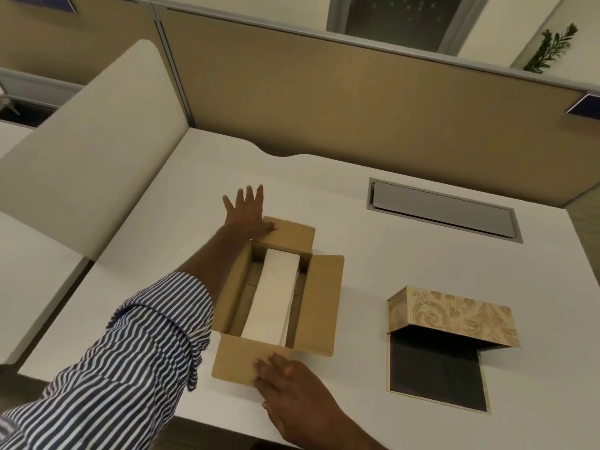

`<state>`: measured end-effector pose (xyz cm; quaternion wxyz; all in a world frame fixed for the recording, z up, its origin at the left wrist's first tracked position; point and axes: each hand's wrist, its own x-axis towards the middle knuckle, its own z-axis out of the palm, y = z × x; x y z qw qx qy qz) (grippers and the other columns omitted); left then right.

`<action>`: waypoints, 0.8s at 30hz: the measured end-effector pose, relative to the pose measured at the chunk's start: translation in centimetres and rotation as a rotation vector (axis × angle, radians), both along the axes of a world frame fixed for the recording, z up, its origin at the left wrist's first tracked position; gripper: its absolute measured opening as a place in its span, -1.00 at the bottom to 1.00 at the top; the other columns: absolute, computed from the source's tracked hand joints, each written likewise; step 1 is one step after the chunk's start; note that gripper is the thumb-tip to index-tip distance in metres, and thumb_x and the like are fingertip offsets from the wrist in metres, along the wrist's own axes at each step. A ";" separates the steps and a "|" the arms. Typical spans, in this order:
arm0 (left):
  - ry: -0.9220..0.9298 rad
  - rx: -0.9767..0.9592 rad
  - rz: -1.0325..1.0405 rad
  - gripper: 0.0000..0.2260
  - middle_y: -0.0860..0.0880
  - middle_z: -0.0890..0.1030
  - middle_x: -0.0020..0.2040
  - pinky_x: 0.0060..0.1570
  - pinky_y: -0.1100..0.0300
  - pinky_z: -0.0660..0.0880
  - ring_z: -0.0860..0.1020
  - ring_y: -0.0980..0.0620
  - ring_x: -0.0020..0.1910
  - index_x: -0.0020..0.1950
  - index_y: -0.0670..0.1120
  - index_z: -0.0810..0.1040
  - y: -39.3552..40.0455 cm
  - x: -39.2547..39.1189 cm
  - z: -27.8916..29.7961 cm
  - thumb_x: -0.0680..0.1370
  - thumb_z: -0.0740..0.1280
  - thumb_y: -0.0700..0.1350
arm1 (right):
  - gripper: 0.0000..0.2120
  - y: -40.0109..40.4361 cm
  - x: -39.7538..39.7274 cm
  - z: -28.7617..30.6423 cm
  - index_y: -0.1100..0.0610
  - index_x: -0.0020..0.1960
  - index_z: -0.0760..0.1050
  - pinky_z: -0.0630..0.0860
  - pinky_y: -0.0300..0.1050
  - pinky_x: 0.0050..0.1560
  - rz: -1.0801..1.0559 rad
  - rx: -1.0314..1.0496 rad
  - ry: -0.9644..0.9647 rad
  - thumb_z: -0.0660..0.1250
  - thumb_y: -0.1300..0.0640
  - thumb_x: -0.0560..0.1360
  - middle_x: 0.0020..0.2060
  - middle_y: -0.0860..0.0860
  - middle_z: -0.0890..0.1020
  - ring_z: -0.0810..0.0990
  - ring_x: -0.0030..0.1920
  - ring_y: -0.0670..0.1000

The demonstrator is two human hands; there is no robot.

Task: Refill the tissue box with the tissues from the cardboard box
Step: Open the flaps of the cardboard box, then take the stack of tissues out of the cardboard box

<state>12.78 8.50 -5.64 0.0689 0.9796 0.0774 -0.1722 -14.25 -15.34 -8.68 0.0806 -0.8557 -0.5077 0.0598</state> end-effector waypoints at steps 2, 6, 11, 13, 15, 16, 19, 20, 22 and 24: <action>-0.190 -0.095 -0.015 -0.18 -0.16 -0.05 0.66 0.58 -0.24 -0.10 -0.08 -0.20 0.64 0.65 -0.07 -0.10 -0.2 -1.0 1.1 0.59 0.30 0.20 | -0.65 -0.1 0.5 1.2 -0.08 0.33 0.54 0.55 -0.09 0.26 -0.028 0.074 0.043 0.29 -0.10 0.57 0.42 -0.08 0.53 0.55 0.33 0.01; -0.703 -0.574 0.101 -0.59 0.07 0.50 0.44 0.45 0.12 0.34 0.42 0.13 0.43 0.46 0.06 0.44 -2.2 -7.9 2.1 0.61 0.34 -0.05 | -0.71 -0.3 3.8 3.9 -0.07 0.27 0.57 0.51 -0.14 0.28 -0.258 0.365 0.106 0.24 -0.01 0.60 0.33 -0.12 0.59 0.55 0.30 -0.06; -0.398 -0.690 0.494 -0.65 0.01 0.64 0.24 0.14 0.13 0.54 0.61 0.05 0.19 0.33 0.03 0.51 -5.3 -15.3 -0.4 0.56 0.36 0.03 | -0.71 0.3 11.4 6.1 0.03 0.25 0.63 0.54 -0.08 0.26 -0.401 0.363 0.054 0.28 0.16 0.58 0.24 -0.05 0.66 0.59 0.27 -0.01; -0.120 -0.585 0.534 -0.49 -0.11 0.55 0.37 0.23 0.07 0.48 0.54 -0.09 0.31 0.45 -0.08 0.41 -5.6 -16.6 -2.1 0.56 0.40 0.06 | -0.67 1.6 14.7 6.2 0.05 0.33 0.59 0.49 -0.03 0.31 -0.305 0.183 0.112 0.31 0.19 0.58 0.30 -0.02 0.63 0.56 0.32 0.04; 0.066 -0.569 0.566 -0.38 -0.14 0.52 0.39 0.27 0.07 0.46 0.52 -0.12 0.33 0.48 -0.13 0.35 -6.0 -17.3 -3.0 0.53 0.44 0.12 | -0.62 3.6 17.9 5.9 0.08 0.40 0.52 0.45 -0.02 0.34 -0.107 -0.049 0.116 0.31 0.21 0.59 0.39 0.02 0.56 0.49 0.39 0.07; 0.111 -0.560 0.566 -0.35 -0.14 0.54 0.37 0.28 0.07 0.48 0.53 -0.12 0.31 0.47 -0.14 0.36 -6.2 -17.5 -3.3 0.51 0.46 0.14 | -0.59 4.7 19.2 5.7 0.11 0.43 0.48 0.45 0.00 0.35 0.010 -0.159 0.076 0.32 0.23 0.58 0.42 0.04 0.52 0.45 0.42 0.08; 0.162 -0.523 0.554 -0.30 -0.14 0.57 0.32 0.26 0.07 0.49 0.55 -0.11 0.28 0.45 -0.15 0.36 -6.5 -17.8 -4.2 0.45 0.50 0.15 | -0.44 8.1 22.2 5.2 0.15 0.45 0.43 0.41 0.02 0.39 0.311 -0.411 -0.052 0.46 0.25 0.47 0.44 0.06 0.48 0.39 0.47 0.09; 0.156 -0.520 0.558 -0.28 -0.14 0.59 0.30 0.25 0.07 0.50 0.56 -0.11 0.26 0.47 -0.15 0.34 -6.5 -17.9 -4.5 0.44 0.51 0.15 | -0.40 9.2 22.7 5.0 0.14 0.43 0.44 0.40 0.03 0.40 0.373 -0.495 -0.077 0.51 0.21 0.43 0.42 0.05 0.49 0.39 0.45 0.09; 0.137 -0.501 0.557 -0.22 -0.13 0.60 0.28 0.24 0.09 0.49 0.57 -0.09 0.25 0.51 -0.11 0.28 -6.4 -17.7 -4.8 0.43 0.52 0.14 | -0.38 11.3 23.3 4.4 0.09 0.39 0.48 0.44 0.04 0.37 0.435 -0.686 -0.092 0.58 0.12 0.37 0.36 0.03 0.54 0.45 0.38 0.09; 0.152 -0.468 0.545 -0.21 -0.11 0.57 0.31 0.27 0.10 0.46 0.55 -0.08 0.29 0.51 -0.11 0.27 -6.4 -17.3 -5.1 0.42 0.52 0.16 | -0.37 13.0 23.7 3.7 0.05 0.35 0.53 0.50 0.05 0.31 0.465 -0.840 -0.103 0.62 0.06 0.32 0.29 0.01 0.58 0.51 0.31 0.10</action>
